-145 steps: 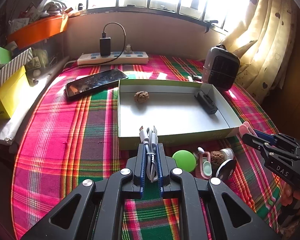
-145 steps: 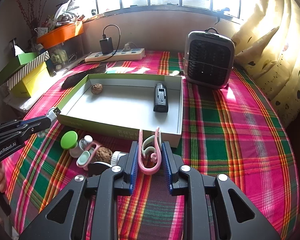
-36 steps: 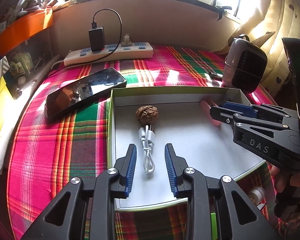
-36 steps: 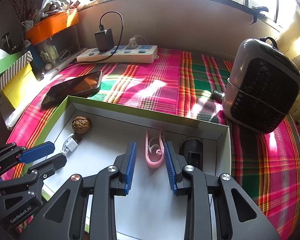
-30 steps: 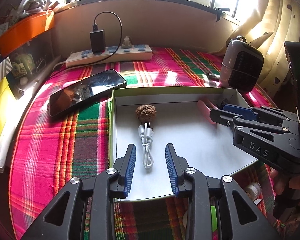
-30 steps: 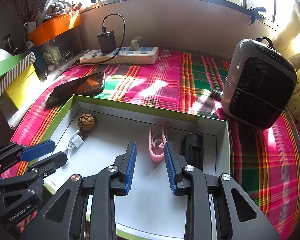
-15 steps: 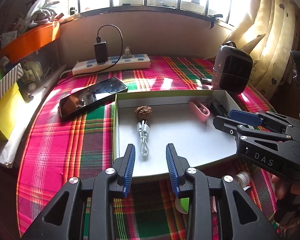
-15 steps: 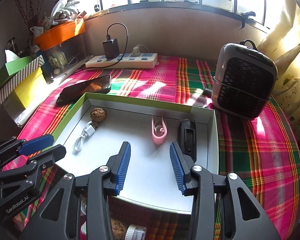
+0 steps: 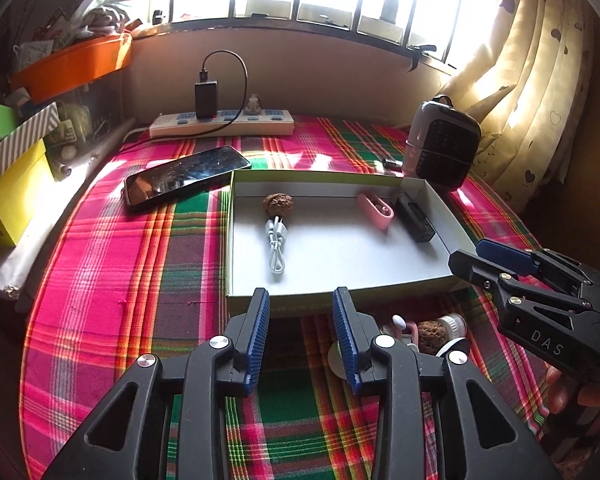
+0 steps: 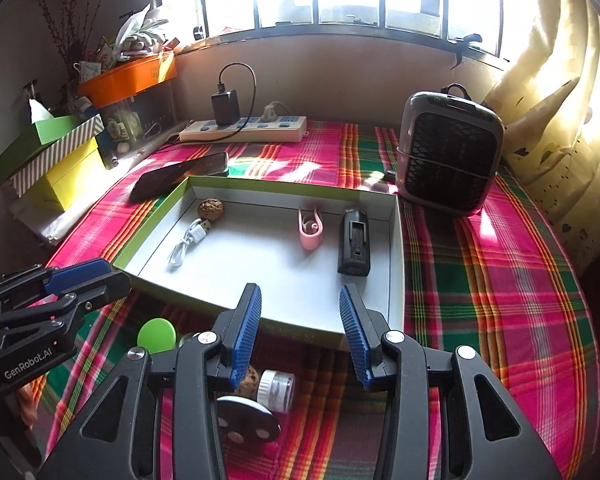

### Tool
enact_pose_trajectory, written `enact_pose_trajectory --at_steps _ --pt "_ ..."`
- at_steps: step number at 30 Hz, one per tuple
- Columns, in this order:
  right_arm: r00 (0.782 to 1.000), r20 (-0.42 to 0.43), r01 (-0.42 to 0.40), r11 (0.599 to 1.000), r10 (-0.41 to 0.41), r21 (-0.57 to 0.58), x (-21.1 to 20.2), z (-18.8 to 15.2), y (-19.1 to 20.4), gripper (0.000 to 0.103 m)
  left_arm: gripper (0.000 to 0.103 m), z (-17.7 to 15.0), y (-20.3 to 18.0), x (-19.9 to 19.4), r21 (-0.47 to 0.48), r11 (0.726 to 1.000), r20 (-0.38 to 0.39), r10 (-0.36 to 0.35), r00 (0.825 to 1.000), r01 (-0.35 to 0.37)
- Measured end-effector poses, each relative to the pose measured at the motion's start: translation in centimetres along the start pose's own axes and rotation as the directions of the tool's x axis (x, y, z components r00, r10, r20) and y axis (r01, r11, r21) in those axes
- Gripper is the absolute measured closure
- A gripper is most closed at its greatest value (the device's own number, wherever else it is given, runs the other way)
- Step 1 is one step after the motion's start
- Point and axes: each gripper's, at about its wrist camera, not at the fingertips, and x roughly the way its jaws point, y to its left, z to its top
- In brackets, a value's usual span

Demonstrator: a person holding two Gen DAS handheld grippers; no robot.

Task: Organize objects
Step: 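Grasp the green mushroom-shaped object with the left gripper while the right gripper grasps the black round holder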

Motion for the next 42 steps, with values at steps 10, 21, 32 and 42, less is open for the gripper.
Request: enact_pose_trajectory --at_steps 10,21,32,42 --pt "1.0 -0.005 0.008 1.0 -0.008 0.016 -1.7 -2.9 0.3 0.054 0.066 -1.5 0.0 -0.5 -0.014 0.996 -0.026 -0.083 0.996 0.083" --pt "0.999 -0.033 0.004 0.999 -0.002 0.054 -1.9 -5.3 0.2 0.054 0.06 -2.0 -1.1 0.4 0.001 0.985 -0.065 -0.175 0.982 0.175" --pt "0.999 -0.049 0.018 0.997 -0.014 0.076 -2.1 -6.0 -0.1 0.053 0.06 -1.7 -1.9 2.6 0.035 0.987 -0.112 -0.15 0.982 0.154" --pt "0.998 -0.061 0.024 0.996 -0.018 0.088 -2.0 -6.2 0.1 0.053 0.061 -1.4 -1.8 3.0 0.05 0.987 -0.111 -0.148 0.983 0.154"
